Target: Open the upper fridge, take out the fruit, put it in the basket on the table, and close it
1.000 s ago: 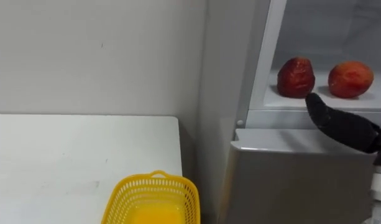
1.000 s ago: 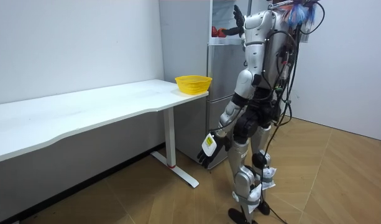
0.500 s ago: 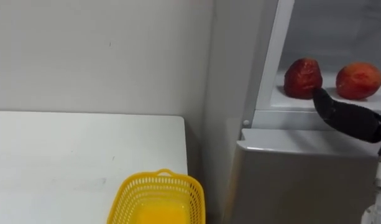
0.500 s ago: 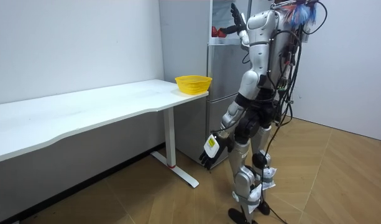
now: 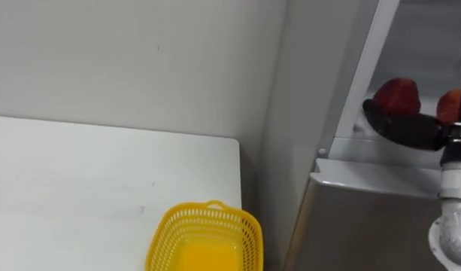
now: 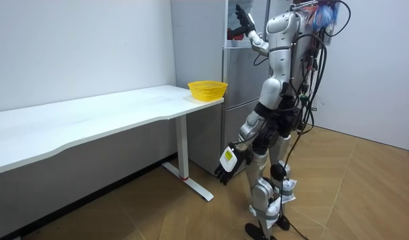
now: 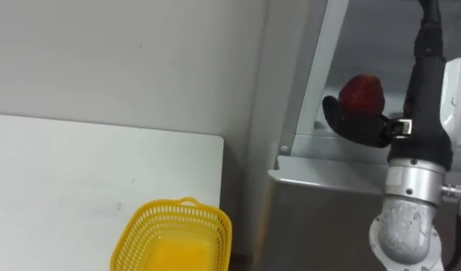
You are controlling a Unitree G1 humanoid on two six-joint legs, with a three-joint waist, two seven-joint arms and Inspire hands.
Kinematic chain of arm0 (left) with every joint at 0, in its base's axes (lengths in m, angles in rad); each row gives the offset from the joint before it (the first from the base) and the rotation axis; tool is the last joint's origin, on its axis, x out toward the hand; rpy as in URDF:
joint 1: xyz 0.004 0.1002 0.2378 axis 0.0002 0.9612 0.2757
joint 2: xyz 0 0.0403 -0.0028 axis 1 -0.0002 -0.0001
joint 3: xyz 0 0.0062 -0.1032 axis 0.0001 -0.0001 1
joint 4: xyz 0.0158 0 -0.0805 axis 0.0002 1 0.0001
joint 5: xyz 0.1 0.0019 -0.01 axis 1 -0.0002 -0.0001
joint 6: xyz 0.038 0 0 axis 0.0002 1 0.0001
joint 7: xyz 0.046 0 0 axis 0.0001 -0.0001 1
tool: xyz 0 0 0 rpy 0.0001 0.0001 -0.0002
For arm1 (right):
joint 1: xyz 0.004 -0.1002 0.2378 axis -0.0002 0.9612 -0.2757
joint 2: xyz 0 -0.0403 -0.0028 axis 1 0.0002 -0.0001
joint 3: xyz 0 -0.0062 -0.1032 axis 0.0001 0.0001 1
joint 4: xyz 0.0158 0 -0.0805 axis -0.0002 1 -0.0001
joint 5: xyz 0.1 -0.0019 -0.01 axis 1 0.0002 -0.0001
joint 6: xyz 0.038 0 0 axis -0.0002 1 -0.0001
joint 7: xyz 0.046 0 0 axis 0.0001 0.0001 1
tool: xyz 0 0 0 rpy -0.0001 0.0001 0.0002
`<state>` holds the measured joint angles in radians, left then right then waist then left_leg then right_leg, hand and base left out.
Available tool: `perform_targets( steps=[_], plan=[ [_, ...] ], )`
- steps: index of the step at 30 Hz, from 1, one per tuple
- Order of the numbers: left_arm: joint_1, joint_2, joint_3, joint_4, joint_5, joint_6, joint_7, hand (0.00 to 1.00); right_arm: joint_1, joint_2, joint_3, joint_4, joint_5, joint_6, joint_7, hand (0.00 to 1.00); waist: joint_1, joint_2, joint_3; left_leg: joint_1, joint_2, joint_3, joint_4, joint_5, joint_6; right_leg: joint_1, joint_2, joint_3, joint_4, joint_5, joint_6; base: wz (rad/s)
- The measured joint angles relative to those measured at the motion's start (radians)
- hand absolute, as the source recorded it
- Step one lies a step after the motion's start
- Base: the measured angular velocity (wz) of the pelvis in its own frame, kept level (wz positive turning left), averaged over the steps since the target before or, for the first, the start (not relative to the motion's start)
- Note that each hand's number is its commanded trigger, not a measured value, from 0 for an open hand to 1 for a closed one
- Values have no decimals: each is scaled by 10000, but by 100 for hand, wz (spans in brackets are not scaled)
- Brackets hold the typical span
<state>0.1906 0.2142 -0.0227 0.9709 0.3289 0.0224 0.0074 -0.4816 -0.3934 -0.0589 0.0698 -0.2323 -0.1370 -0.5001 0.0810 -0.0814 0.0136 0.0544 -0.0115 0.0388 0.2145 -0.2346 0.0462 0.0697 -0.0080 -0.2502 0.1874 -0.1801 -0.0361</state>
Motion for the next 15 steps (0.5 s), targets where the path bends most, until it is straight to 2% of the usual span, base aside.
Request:
perform_targets(
  steps=[2,4,12,15],
  plan=[
    [16,2,0,-3,9,0,0,0,-125,-287,4,36,54,0,170,0,47,39,-4,-7,2,-15,7,5,-2,4,4,2,-2,0,0,4],
    [31,1,-1,-3,6,0,2,0,-210,-395,19,176,220,-8,273,0,61,37,-5,-8,3,0,16,11,-5,5,7,16,-3,0,0,0],
    [11,12,0,-7,3,0,-15,0,-530,-444,164,960,332,64,347,0,74,-17,-49,-66,-5,-34,89,15,0,-5,-5,-8,-3,0,0,0],
    [13,23,10,-14,3,1,-193,0,-560,-622,231,1349,477,65,348,0,95,-64,-120,-70,-9,-73,121,17,-1,9,-7,-21,2,0,0,2]
  ],
)
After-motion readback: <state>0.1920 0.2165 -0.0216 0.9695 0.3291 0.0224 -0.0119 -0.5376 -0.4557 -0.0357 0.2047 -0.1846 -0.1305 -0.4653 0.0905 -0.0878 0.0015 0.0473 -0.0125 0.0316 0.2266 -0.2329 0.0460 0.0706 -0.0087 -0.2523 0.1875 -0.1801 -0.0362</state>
